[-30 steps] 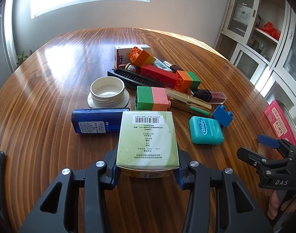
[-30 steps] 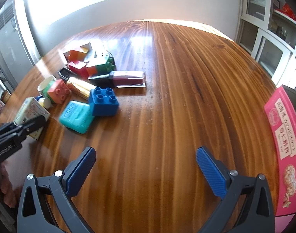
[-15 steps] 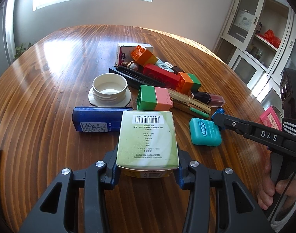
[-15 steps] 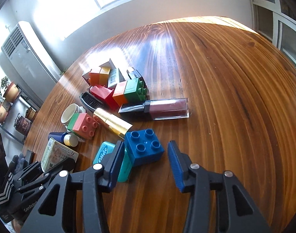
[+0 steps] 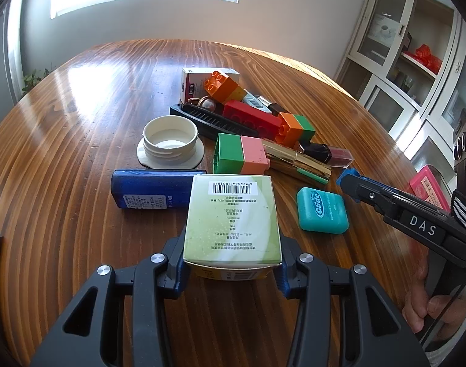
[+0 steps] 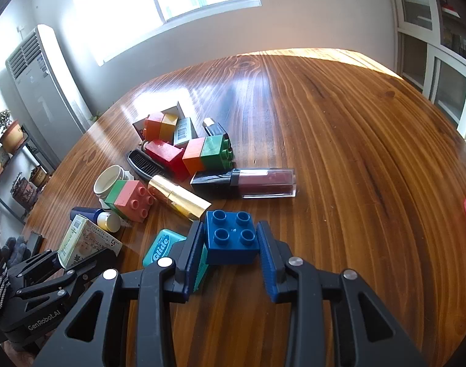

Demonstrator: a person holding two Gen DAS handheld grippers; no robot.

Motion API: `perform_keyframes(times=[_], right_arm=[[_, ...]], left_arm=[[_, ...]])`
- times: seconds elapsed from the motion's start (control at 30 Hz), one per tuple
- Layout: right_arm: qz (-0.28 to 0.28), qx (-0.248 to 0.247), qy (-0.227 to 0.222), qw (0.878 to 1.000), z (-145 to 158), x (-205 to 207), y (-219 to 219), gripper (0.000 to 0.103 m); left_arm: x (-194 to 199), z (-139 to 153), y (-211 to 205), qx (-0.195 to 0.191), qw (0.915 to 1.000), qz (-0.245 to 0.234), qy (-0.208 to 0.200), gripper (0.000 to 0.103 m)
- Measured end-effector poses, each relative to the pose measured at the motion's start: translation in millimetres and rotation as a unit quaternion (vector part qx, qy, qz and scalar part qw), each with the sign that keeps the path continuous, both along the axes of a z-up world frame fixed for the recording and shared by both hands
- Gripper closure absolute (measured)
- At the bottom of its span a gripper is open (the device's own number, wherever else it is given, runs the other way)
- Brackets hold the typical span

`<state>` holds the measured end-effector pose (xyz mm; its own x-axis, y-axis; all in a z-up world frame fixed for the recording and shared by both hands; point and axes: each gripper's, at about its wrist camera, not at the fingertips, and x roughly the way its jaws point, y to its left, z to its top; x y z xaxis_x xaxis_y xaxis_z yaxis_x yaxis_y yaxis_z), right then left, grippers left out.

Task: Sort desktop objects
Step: 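Carry box and blue block to the pink tin and release both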

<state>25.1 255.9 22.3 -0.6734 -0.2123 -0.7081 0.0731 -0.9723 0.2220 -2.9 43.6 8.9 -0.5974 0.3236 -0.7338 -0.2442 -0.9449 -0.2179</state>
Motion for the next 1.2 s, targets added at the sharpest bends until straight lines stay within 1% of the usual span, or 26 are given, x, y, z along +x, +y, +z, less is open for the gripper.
perform_keyframes(times=[0.07, 0.13, 0.23, 0.4, 0.53, 0.7, 0.83, 0.93, 1.03, 1.2], right_arm=[[-0.011, 0.008, 0.014, 1.0, 3.6, 6.3, 1.3, 0.064], [-0.019, 0.006, 0.026, 0.999, 7.0, 12.5, 4.0, 0.064], [-0.036, 0.004, 0.043, 0.998, 10.9, 24.1, 9.7, 0.064], [-0.073, -0.006, 0.064, 0.995, 17.8, 50.8, 30.7, 0.064], [-0.116, -0.002, 0.089, 0.989, 29.1, 78.6, 58.8, 0.064], [-0.182, -0.009, 0.121, 0.976, 44.9, 112.1, 107.2, 0.064], [-0.229, 0.002, 0.154, 0.961, 59.9, 143.3, 144.8, 0.064], [-0.268, 0.017, 0.172, 0.948, 67.3, 165.2, 170.5, 0.064], [-0.306, 0.026, 0.179, 0.934, 67.2, 185.7, 196.5, 0.064], [-0.346, 0.028, 0.167, 0.923, 62.9, 205.0, 231.6, 0.064]], left_arm=[[0.5, 0.2, 0.8, 0.002, 1.0, 0.003, 0.0, 0.056], [1.9, 1.6, 2.2, 0.002, 1.0, 0.006, 0.006, 0.056], [7.3, 5.8, 10.6, -0.01, 0.9997, 0.005, 0.022, 0.056], [14.7, 11.4, 35.7, -0.027, 0.9991, -0.018, 0.028, 0.056], [22.1, 23.0, 59.2, -0.038, 0.9976, -0.035, 0.045, 0.056], [30.1, 38.1, 103.1, -0.049, 0.9943, -0.073, 0.061, 0.056], [39.1, 53.4, 149.0, -0.051, 0.9892, -0.114, 0.077, 0.056], [48.4, 63.1, 187.6, -0.05, 0.9834, -0.151, 0.087, 0.056], [57.3, 69.2, 227.0, -0.047, 0.9764, -0.192, 0.088, 0.056], [74.9, 78.9, 282.7, -0.034, 0.9632, -0.25, 0.092, 0.056]])
